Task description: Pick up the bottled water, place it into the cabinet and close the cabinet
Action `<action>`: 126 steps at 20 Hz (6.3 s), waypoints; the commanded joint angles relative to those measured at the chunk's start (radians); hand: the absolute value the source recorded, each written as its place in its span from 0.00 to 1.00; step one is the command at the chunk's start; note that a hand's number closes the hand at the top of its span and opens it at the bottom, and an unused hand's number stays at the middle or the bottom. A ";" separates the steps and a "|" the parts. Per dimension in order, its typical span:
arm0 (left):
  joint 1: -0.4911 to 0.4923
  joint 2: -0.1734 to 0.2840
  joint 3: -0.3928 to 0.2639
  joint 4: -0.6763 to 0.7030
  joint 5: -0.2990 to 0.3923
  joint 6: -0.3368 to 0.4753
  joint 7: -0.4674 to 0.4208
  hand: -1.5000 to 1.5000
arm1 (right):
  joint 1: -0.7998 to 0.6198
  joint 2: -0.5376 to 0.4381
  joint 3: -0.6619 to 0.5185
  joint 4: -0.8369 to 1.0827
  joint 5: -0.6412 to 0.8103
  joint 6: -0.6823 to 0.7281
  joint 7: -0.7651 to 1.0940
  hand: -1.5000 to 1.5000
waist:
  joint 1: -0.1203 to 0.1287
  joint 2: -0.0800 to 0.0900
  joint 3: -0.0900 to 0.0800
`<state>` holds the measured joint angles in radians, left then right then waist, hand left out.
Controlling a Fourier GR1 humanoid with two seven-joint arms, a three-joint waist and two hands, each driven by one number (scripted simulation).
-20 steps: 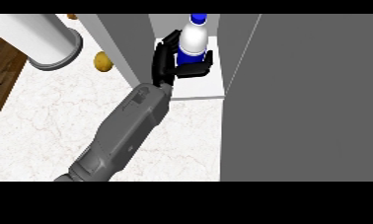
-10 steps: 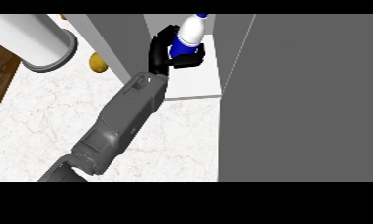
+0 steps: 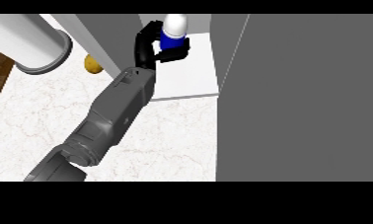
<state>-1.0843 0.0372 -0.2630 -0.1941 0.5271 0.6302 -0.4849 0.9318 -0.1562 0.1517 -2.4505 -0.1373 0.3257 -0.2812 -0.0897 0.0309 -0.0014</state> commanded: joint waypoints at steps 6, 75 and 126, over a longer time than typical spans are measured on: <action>-0.050 0.018 -0.020 0.103 -0.061 0.093 -0.081 0.00 | 0.036 -0.023 -0.030 -0.061 -0.074 0.040 0.000 0.00 | -0.031 0.006 0.000; 1.102 0.349 -0.254 -1.506 0.138 -0.392 -0.038 0.00 | 0.089 -0.247 0.253 -0.264 0.253 0.210 0.040 1.00 | 0.096 -0.044 -0.002; 1.397 0.727 0.102 -1.665 0.455 -0.859 -0.006 0.00 | -0.531 -0.328 0.573 -0.063 0.155 0.201 0.352 1.00 | 0.343 -0.001 -0.028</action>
<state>0.3098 0.7568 -0.1692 -1.8673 0.9758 -0.2160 -0.4927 0.4815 -0.5079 0.6078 -2.4863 -0.0162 0.5029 -0.0208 0.2446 0.0291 -0.0255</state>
